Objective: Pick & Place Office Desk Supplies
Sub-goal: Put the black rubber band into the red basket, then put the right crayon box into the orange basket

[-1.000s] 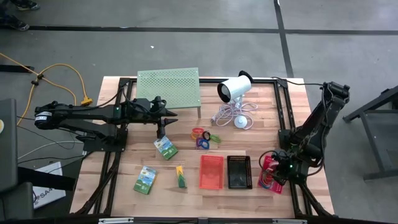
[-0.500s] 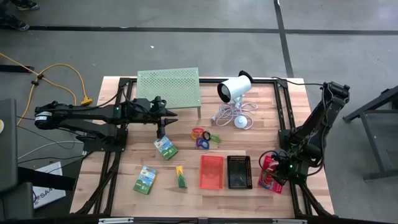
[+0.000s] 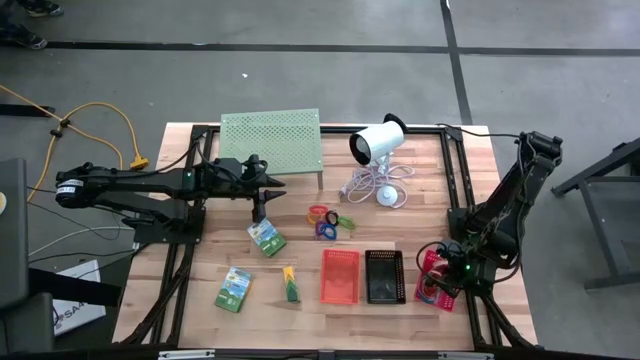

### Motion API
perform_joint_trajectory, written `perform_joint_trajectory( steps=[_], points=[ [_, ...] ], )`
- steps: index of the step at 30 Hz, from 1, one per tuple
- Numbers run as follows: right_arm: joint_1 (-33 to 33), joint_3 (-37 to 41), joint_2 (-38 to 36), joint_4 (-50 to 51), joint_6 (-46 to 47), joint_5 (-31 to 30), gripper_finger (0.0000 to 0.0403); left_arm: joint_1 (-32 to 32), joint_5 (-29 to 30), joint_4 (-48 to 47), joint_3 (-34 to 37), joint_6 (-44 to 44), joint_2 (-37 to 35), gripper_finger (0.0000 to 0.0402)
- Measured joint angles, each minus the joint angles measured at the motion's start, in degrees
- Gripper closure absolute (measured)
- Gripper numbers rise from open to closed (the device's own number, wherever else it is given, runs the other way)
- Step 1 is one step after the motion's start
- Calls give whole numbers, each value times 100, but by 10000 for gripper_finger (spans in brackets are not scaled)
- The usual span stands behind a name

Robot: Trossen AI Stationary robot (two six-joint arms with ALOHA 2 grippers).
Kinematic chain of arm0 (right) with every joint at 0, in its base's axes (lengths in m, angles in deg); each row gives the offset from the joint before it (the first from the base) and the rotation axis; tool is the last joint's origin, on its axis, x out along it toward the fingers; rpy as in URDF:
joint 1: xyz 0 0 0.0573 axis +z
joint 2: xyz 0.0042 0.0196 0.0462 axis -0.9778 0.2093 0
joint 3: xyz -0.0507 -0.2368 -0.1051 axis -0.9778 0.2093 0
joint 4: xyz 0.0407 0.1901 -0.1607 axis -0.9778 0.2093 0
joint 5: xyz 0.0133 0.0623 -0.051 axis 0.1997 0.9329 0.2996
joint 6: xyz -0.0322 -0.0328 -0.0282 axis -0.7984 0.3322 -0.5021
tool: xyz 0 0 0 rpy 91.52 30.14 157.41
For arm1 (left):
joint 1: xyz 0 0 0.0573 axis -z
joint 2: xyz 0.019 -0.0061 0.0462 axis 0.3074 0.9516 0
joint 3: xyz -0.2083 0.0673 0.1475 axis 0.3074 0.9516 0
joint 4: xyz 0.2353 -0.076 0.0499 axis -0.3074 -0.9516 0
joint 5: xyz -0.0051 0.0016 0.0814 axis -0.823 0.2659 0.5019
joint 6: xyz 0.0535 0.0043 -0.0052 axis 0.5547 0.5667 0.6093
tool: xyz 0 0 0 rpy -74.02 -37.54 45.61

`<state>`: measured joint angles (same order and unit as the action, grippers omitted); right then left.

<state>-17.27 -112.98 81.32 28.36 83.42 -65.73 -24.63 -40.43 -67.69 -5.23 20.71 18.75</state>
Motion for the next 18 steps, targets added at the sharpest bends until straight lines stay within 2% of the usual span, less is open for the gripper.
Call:
perform_joint_trajectory(
  steps=[5,10,18],
  points=[
    [0,0,0,-89,0,-31,295,-1,0,2,-2,2,0,300],
    [-6,0,0,-339,-114,-513,295,-1,0,1,0,1,0,300],
    [-606,0,0,-821,-1191,-758,295,0,2,1,0,1,0,300]
  ],
)
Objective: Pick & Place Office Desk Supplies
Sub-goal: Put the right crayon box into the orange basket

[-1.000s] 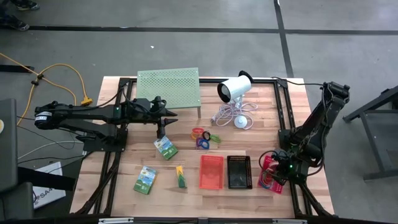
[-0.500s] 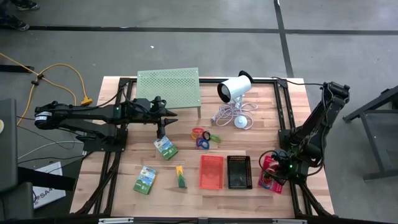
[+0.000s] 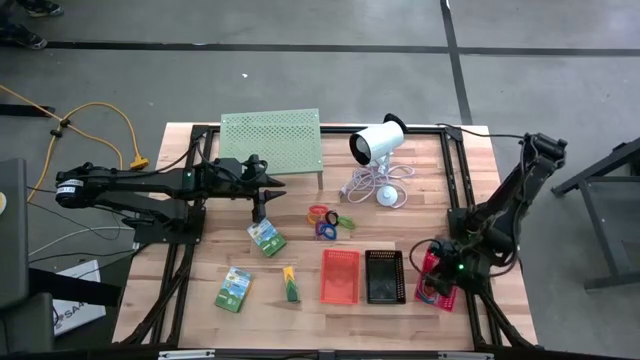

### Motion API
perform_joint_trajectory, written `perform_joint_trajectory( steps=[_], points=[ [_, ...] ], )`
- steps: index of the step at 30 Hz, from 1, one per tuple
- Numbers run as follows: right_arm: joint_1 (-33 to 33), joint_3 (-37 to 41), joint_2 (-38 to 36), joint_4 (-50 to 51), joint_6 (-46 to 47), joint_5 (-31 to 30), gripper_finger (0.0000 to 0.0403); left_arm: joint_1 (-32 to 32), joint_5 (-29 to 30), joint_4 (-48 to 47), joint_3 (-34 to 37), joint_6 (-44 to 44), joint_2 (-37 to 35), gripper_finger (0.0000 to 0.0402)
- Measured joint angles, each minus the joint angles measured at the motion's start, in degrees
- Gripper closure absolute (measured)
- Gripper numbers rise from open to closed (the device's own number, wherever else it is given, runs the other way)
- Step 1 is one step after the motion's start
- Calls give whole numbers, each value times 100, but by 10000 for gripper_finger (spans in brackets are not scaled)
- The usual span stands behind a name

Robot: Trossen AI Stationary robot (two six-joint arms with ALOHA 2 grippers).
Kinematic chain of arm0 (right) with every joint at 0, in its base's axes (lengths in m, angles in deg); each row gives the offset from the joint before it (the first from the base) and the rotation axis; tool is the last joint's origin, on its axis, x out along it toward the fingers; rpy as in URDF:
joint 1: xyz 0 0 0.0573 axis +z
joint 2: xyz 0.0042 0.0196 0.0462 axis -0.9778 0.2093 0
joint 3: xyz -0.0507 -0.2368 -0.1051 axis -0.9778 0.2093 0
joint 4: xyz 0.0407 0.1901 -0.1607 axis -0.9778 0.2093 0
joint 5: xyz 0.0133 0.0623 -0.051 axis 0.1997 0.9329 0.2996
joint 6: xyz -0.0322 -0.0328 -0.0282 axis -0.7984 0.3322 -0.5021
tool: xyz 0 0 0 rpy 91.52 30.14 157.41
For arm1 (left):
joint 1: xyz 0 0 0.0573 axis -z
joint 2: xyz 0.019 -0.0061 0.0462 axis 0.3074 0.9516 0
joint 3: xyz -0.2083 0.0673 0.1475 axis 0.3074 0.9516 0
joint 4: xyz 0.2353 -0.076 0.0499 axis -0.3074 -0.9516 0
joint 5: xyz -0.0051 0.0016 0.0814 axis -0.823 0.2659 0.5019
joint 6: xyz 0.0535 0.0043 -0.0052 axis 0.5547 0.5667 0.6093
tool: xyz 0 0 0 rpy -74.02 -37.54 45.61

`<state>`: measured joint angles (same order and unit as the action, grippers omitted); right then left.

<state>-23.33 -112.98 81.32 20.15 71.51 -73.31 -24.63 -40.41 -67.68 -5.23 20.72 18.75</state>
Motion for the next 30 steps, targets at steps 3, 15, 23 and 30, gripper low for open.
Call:
perform_joint_trajectory(
  steps=[3,15,23,30],
  points=[
    [-410,0,0,-421,-646,12,295,-1,0,-1,0,1,0,300],
    [-2326,0,200,-2386,-3575,1130,295,-1,-2,1,0,1,0,300],
    [-3340,0,740,-3314,-4994,2131,295,-1,-1,0,0,0,0,300],
    [-3947,0,1199,-3854,-6014,2446,295,0,-1,1,0,1,0,300]
  ],
)
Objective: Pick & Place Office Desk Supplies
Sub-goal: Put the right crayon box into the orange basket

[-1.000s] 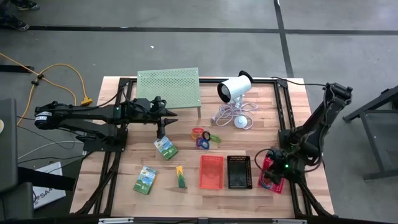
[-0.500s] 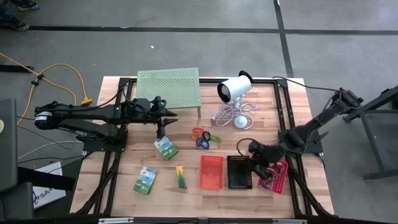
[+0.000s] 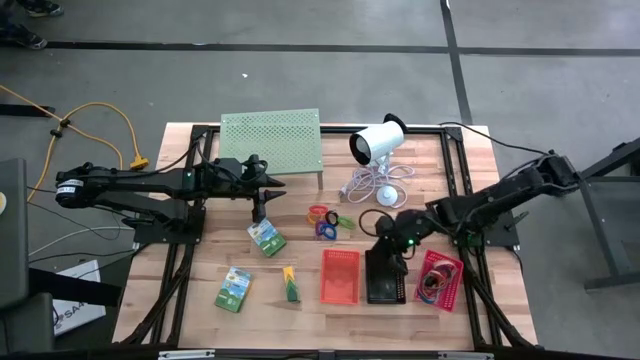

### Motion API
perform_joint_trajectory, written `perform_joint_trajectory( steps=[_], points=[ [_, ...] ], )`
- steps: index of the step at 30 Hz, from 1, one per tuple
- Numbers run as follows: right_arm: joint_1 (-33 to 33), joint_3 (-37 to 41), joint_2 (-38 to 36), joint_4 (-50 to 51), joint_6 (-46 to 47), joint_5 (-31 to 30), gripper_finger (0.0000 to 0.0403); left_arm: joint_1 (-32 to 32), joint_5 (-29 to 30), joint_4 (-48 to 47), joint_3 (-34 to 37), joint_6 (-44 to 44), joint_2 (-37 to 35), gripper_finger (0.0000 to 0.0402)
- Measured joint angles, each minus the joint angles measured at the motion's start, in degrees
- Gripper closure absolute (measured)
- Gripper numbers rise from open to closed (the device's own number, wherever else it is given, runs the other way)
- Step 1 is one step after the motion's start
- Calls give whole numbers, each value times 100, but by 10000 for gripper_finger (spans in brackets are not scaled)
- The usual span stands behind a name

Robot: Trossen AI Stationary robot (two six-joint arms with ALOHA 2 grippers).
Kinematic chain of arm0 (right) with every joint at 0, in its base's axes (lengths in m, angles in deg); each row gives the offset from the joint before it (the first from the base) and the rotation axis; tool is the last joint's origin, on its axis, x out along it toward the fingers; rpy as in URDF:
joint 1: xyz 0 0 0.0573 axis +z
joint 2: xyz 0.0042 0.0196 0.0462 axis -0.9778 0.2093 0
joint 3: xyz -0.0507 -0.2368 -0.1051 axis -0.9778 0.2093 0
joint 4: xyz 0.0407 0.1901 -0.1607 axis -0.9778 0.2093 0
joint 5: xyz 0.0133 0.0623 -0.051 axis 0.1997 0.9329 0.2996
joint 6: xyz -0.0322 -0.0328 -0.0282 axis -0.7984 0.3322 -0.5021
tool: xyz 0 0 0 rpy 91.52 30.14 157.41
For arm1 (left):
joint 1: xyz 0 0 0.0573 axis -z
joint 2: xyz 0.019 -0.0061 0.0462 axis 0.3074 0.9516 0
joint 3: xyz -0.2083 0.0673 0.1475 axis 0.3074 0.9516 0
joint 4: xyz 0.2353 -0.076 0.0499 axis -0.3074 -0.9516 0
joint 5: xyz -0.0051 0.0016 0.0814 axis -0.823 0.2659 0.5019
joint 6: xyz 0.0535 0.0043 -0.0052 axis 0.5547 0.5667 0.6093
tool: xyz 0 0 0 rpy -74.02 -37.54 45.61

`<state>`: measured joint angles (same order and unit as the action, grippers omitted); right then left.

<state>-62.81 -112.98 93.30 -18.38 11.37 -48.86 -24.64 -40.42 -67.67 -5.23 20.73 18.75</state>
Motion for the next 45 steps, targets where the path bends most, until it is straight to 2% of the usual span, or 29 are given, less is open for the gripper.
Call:
perform_joint_trajectory(
  steps=[13,19,25,28,45],
  points=[
    [-389,0,91,-18,-946,-139,295,-1,-1,0,-2,-2,0,300],
    [-509,0,91,49,-1516,-920,295,0,0,0,0,-1,0,300],
    [-637,0,91,-23,-2365,-2043,295,-1,-2,0,0,-1,0,300],
    [-707,0,91,-71,-2594,-2396,295,1,0,0,0,-1,0,300],
    [-778,0,91,-65,-2594,-2424,295,1,-1,0,0,-2,0,300]
  ],
)
